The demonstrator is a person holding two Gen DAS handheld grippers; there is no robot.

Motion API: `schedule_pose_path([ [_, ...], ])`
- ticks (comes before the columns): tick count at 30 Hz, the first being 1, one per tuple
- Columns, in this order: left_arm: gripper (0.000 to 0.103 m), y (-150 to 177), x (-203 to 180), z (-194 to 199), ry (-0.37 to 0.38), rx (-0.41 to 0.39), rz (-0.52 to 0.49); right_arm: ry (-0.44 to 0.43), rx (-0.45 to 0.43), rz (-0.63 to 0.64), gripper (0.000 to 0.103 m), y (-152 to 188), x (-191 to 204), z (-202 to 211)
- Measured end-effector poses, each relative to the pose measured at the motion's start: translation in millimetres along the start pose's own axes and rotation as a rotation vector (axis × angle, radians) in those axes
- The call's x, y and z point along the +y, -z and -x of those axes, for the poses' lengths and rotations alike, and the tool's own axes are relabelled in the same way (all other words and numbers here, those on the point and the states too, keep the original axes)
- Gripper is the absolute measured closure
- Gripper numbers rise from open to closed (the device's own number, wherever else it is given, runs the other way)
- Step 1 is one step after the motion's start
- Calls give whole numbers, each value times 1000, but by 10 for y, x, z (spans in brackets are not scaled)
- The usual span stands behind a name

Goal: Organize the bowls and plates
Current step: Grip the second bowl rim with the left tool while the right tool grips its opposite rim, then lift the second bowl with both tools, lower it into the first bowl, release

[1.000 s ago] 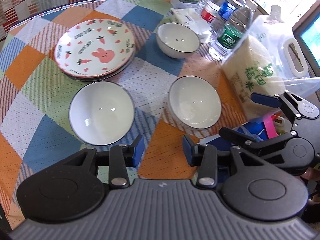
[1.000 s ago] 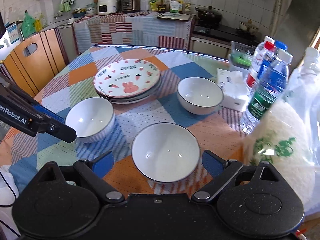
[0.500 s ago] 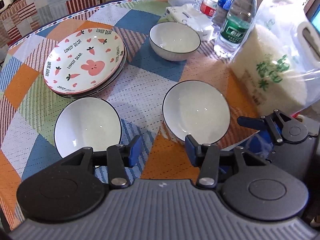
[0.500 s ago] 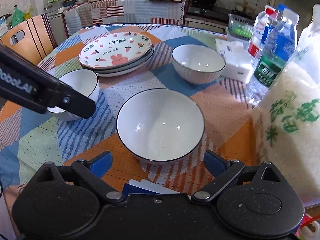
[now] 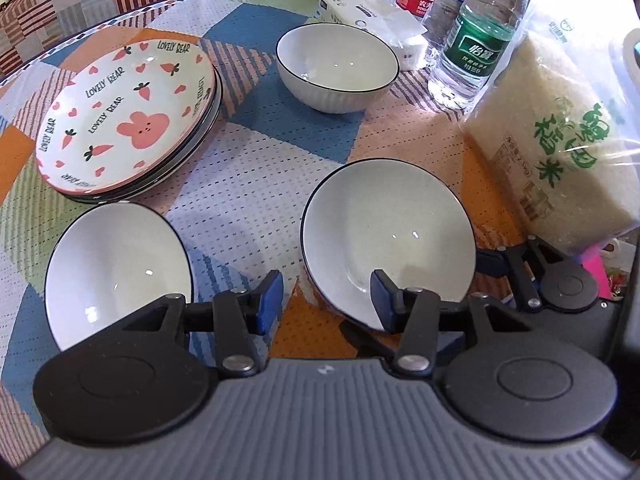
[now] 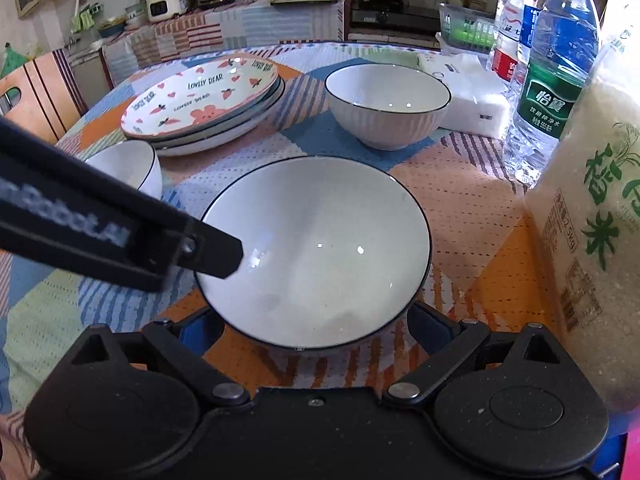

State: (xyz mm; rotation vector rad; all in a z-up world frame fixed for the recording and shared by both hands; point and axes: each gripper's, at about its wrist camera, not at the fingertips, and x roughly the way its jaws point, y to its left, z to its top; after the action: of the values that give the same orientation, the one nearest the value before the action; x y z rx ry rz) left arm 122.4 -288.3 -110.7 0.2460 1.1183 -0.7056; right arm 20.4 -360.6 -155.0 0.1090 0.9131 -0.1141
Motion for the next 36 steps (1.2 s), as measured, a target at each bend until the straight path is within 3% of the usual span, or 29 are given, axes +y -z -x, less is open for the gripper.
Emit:
schedule_pose_path([
  [7, 61, -113, 7, -286, 11, 35, 7, -19, -49, 8, 2, 36, -1, -79],
  [11, 81, -97, 37, -390, -25, 54, 7, -22, -56, 15, 3, 43, 2, -84],
  [15, 92, -74, 70, -393, -8, 53, 28, -23, -60, 16, 3, 50, 7, -78],
  [25, 92, -75, -9, -47, -21, 66, -34, -34, -61, 10, 3, -20, 82, 181],
  [36, 91, -68, 37, 536, -25, 51, -31, -42, -64, 39, 3, -221, 318, 613],
])
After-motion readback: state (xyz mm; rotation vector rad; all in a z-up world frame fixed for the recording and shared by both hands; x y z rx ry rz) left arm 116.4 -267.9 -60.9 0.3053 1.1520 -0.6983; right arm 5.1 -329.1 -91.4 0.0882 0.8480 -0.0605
